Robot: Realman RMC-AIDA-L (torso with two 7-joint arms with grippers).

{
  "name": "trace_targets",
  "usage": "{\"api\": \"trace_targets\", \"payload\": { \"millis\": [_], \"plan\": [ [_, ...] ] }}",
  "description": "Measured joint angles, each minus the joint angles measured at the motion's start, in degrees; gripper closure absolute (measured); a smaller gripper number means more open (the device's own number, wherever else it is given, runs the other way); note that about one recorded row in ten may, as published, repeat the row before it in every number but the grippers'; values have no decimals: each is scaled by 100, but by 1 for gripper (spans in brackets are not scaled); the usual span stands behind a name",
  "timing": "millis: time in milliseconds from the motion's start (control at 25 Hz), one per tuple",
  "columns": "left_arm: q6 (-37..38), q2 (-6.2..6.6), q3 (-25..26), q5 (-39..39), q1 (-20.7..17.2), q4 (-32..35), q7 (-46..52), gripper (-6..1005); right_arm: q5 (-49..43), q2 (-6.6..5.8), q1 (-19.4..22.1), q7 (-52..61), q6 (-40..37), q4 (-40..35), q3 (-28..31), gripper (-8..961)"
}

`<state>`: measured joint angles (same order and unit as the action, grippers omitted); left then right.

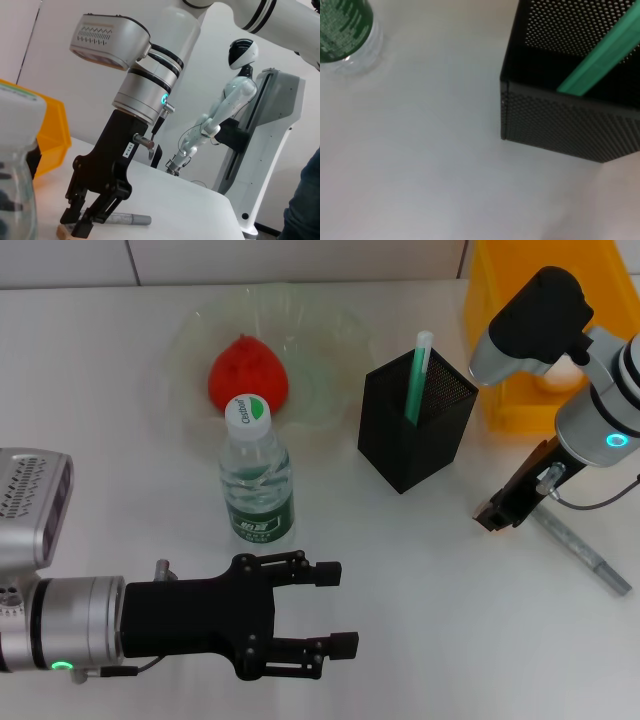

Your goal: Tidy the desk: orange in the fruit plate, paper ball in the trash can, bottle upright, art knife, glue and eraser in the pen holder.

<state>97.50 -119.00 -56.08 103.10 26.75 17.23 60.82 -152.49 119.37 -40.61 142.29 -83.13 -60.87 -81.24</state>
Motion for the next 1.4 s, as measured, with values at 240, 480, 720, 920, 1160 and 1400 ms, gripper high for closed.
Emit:
{"api": "trace_targets", "payload": {
  "millis": [240, 480, 720, 920, 1160, 1400],
  "plan": [
    [-24, 0, 1, 0, 2, 0, 0, 197, 14, 4, 27, 0, 30, -87, -33, 674],
    [-29, 8, 1, -7, -12, 1, 0, 197, 151, -7, 584, -23, -408, -1512, 227, 697],
    [-30, 9, 3, -15, -7, 0, 0, 197, 1489, -37, 1110, -530, -1550, -3103, 1899, 683],
    [-29, 9, 10, -19, 13, 0, 0, 197, 2520, -34, 1189, -742, -1510, -3180, 2813, 671],
    [-29, 2, 10, -52, 31, 0, 0, 197, 2667, -18, 919, -819, -418, -1693, 2390, 657],
    [-29, 0, 10, -70, 32, 0, 0, 197, 2720, -11, 727, -1022, -275, -1110, 2403, 643]
  ]
}}
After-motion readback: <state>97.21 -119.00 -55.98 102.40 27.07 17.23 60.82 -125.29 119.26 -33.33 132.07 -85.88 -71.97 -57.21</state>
